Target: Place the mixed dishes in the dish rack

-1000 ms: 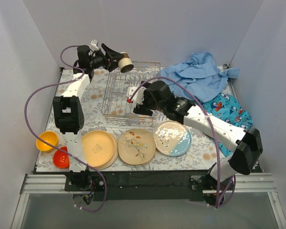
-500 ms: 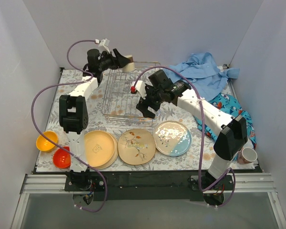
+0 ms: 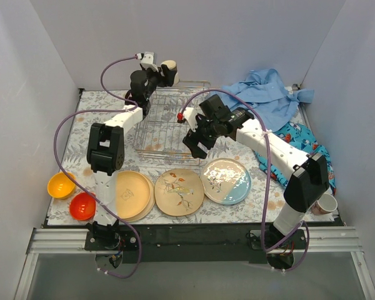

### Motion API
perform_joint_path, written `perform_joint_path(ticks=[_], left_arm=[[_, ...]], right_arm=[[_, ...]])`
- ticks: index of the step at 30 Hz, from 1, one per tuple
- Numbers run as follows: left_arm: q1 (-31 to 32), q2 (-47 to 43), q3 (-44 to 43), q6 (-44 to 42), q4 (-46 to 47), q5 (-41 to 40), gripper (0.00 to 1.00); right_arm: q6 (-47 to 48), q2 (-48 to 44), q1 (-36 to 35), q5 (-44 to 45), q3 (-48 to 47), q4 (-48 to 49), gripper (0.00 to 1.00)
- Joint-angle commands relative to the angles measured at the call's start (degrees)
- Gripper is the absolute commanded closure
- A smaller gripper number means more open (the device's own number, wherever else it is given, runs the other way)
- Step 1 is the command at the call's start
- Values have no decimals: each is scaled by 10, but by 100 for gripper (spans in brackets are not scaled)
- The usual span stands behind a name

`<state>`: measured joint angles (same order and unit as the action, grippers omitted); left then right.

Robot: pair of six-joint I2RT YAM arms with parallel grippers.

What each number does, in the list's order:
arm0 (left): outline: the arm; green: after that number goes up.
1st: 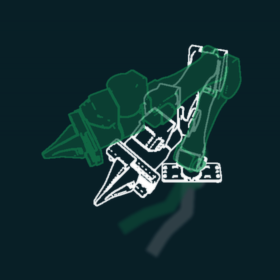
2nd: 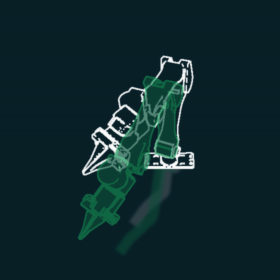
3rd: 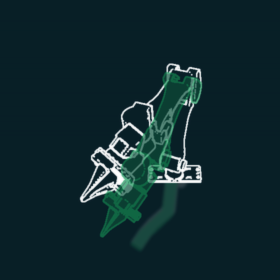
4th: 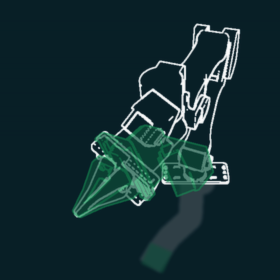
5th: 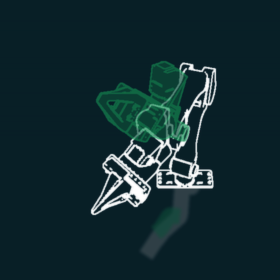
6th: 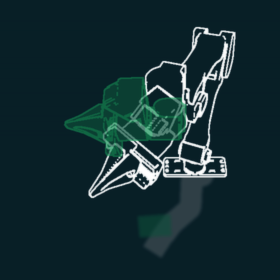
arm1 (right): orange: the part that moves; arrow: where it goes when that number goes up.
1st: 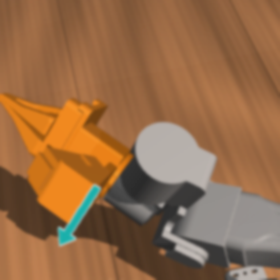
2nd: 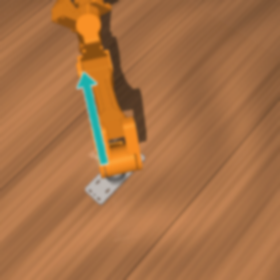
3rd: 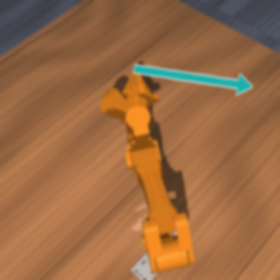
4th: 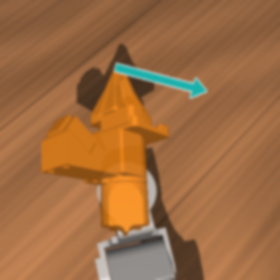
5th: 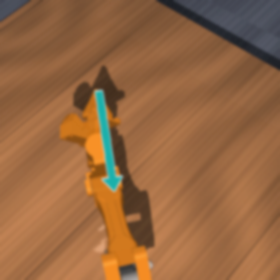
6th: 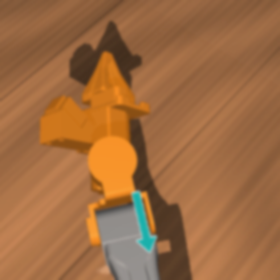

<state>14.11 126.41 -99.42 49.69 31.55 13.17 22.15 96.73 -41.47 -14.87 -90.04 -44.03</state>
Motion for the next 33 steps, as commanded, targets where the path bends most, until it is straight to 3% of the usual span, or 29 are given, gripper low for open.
perform_joint_path(ticks=[1,13,22,33], left_arm=[[6,22,-11,-60,44,-92,72],[9,78,-37,-95,97,-155,73],[12,95,-29,-94,80,-175,74],[17,71,43,-94,69,-188,64]], right_arm=[[-19,-29,2,11,7,-2,11],[-16,-41,3,30,36,-1,11],[-12,-46,3,35,65,17,11],[-4,-39,8,50,54,18,11]])
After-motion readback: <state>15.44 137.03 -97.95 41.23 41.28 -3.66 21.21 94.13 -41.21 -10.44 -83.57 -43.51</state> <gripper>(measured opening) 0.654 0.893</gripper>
